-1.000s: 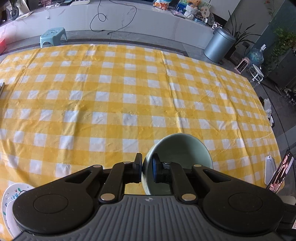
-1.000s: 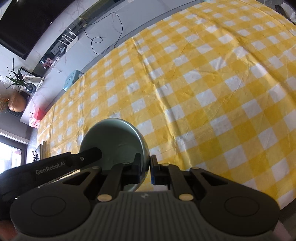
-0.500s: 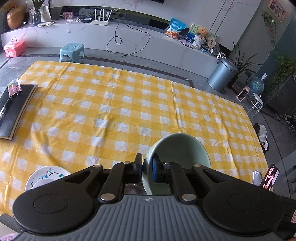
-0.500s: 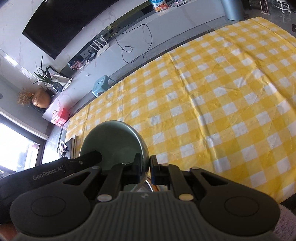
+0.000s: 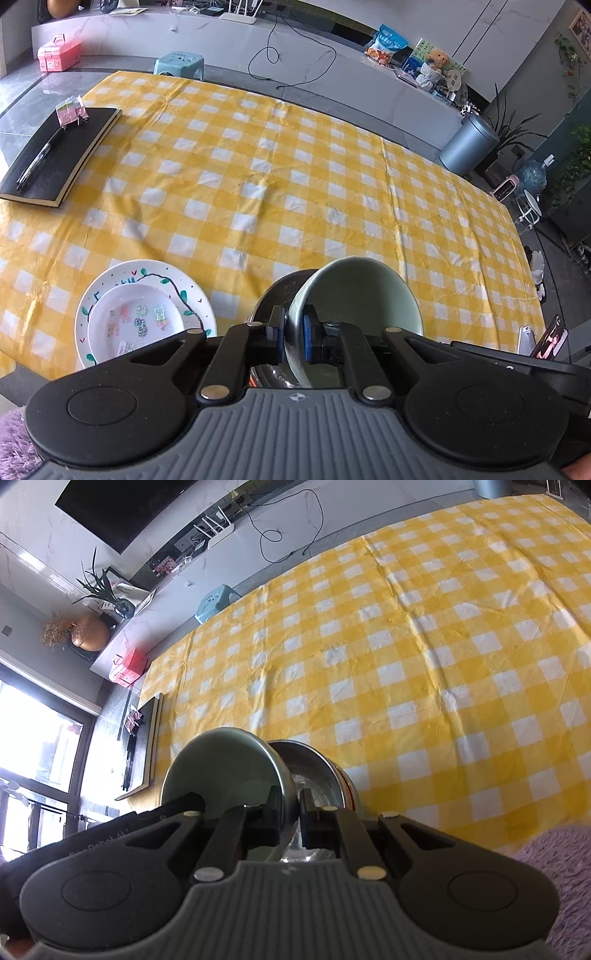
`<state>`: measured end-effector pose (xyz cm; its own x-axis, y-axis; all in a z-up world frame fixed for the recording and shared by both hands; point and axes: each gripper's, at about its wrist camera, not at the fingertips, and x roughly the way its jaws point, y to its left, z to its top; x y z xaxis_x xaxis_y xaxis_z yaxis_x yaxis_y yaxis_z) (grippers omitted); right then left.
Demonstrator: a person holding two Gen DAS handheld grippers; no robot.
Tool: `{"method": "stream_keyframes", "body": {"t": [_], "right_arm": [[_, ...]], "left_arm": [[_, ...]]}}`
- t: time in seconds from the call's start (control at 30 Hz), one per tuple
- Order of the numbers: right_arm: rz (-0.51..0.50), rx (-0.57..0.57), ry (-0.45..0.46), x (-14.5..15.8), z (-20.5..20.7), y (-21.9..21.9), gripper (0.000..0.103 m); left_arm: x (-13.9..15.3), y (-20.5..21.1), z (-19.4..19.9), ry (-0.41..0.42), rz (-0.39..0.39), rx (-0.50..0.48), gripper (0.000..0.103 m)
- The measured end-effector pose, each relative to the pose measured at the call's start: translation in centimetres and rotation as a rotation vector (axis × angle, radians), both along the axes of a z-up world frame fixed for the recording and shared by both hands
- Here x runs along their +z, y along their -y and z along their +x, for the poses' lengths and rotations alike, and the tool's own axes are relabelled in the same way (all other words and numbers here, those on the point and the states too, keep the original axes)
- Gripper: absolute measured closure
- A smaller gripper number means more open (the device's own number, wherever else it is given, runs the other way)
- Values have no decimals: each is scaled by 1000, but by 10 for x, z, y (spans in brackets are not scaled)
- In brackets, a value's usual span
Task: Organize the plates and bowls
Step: 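Carry the green bowl with both grippers and lower it into the orange bowl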
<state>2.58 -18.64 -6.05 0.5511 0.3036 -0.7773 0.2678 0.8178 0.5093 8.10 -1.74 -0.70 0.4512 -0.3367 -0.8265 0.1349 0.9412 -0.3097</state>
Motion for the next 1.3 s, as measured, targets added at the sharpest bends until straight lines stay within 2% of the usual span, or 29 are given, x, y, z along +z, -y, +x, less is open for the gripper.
{"method": "stream_keyframes", "body": {"t": [0.33,0.53,0.73,0.87,1.13,1.3], "right_arm": [[-21,0,-64,-21,5,-2,96],[-45,15,-94,-32,9,-5,96],[-123,39,-69,-30,11,-14,96],[-138,51,-55,-30,12,-14,93],[-197,62,-2,-20,9,-19,89],[-239,74,52,-9,7,-22,81]], "left_arm": [[-22,1,1,-54,10,-24,93],[-30,5,1,-56,56,-41,93],[-32,10,1,-40,97,-56,95],[-31,14,1,-20,126,-60,95],[-30,13,1,-11,124,-61,92],[-26,13,2,2,116,-68,92]]}}
